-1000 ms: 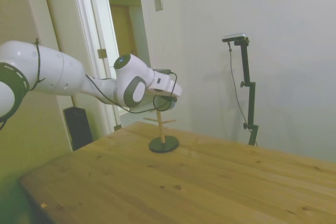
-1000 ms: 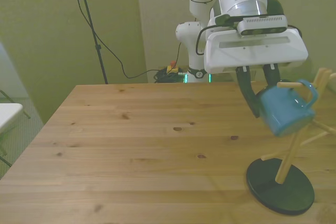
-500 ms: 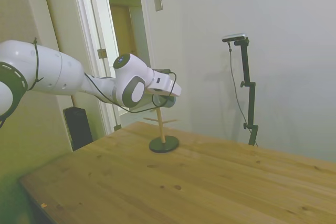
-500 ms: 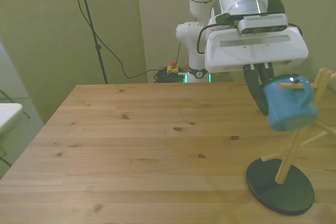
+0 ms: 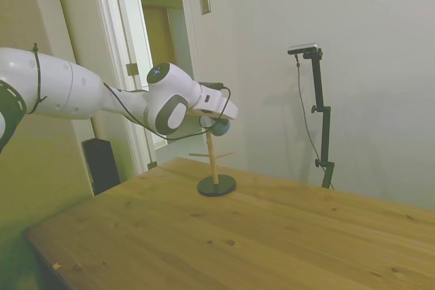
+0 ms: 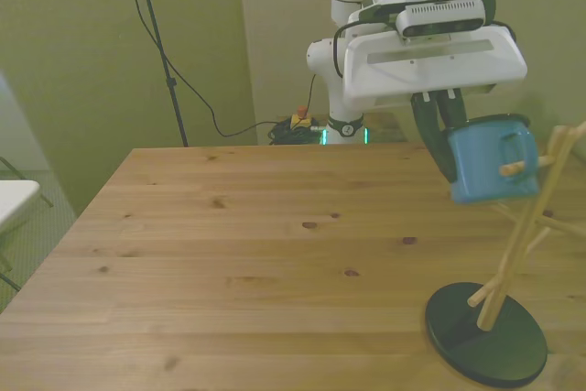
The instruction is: Unload the mug
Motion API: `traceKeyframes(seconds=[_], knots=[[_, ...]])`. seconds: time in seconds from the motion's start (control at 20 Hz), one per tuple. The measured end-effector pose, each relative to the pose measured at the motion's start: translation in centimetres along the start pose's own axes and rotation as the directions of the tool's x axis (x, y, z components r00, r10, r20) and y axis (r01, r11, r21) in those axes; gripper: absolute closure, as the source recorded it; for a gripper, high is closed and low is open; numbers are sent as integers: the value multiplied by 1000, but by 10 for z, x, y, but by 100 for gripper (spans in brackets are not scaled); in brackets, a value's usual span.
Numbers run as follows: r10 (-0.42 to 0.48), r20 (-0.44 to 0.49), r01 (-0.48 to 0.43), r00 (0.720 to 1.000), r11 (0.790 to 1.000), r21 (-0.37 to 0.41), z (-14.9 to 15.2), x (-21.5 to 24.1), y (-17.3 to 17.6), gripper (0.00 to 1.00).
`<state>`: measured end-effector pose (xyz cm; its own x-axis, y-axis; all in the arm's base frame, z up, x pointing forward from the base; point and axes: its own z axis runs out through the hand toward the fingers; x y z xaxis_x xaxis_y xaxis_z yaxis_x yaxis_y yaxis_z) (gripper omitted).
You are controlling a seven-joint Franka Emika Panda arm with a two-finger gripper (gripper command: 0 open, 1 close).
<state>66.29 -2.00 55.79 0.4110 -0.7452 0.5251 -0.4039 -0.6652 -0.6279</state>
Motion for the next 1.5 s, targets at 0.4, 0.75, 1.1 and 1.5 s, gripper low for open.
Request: traceKeyframes(seconds=[0.4,0.75,1.1,1.5], knots=[[50,26,-49,998,998,-32,4,30,13,100],[67,35,-66,997,997,-48,2,48,30,100],[0,130,11,992,996,-84,-37,-4,70,100],[-61,288,115,956,978,-173,-60,-65,119,100]])
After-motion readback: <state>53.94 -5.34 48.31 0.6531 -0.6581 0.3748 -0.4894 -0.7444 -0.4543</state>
